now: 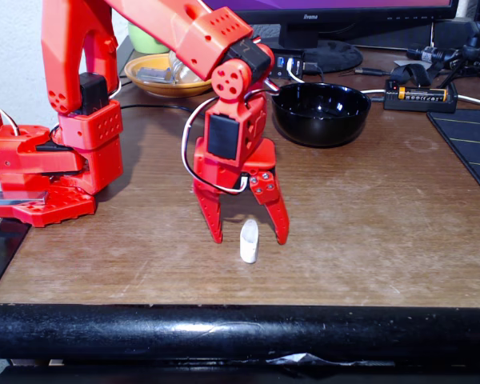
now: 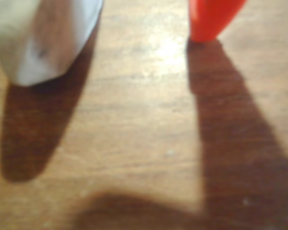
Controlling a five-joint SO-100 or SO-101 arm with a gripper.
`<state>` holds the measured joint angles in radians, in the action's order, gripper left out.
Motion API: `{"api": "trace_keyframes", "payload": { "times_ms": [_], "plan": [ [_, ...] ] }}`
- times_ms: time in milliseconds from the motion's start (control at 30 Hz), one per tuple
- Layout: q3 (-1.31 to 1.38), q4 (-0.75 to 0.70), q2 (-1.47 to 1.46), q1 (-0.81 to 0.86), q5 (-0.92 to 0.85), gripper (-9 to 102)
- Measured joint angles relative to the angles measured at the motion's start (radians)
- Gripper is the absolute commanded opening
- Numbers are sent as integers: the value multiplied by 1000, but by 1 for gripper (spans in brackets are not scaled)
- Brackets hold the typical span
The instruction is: Ramasse la gomme et mets-la dans le bol.
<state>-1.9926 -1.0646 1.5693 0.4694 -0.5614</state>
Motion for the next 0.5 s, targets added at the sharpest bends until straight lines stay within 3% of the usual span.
{"api": "trace_keyframes", "payload": {
  "times_ms": [333,500],
  "plan": [
    [-31,29,3,9,-17,24],
    [-31,46,5,11,-17,12]
  ]
}}
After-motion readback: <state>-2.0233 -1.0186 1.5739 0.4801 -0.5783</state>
